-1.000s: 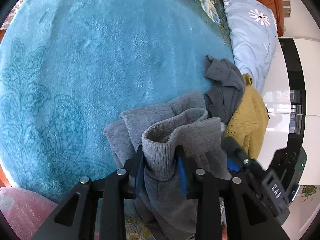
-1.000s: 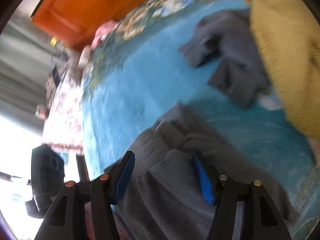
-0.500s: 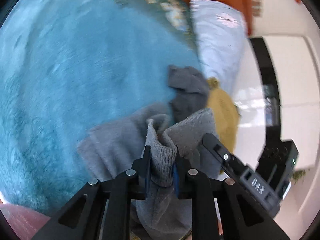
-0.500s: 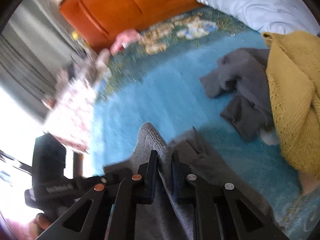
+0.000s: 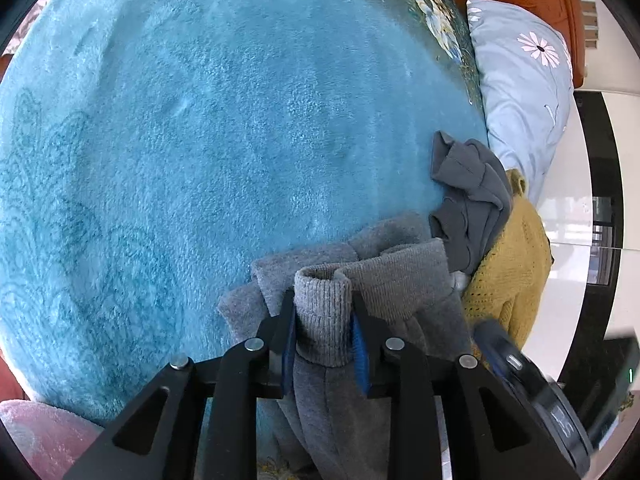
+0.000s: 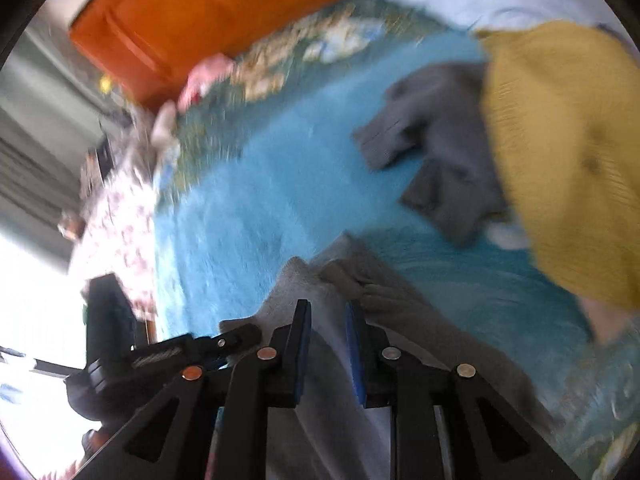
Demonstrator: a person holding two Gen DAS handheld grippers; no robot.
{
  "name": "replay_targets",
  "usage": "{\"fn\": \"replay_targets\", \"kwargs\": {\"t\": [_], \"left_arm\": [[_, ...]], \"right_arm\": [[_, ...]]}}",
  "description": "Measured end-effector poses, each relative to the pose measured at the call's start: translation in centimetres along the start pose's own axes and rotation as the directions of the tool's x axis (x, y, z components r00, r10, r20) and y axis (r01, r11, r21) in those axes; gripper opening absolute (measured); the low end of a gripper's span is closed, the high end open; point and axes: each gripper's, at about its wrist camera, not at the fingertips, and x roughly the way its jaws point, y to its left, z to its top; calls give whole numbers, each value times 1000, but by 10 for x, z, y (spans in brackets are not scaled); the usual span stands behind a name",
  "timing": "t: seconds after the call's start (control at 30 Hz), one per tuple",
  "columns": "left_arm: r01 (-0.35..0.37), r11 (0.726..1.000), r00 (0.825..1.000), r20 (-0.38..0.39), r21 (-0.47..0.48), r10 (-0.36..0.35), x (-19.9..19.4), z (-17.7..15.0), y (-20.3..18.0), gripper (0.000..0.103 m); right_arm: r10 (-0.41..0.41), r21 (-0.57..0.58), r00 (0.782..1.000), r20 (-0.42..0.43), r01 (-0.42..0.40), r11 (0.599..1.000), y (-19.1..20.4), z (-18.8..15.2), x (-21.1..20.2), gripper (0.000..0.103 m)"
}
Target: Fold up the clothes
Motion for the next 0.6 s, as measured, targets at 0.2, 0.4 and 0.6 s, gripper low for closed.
{"fn": "replay_targets", "kwargs": {"t": [0.2,0.4,0.6], "left_arm": [[3,1000,1000,1,-3,-3,1,-1,-1,26],[0,1000,1000,1,12,0,2,0,-4,28],[36,999,999,11,-7,-36,-7,-2,3,30]], "right_arm": [[51,28,999,7,-51,998,-14,-64,-36,22],[-13,257,999,-32,21,966,-66,-78,2,16],[26,376,999,-19,-17,927,-77,-75,9,20]]}}
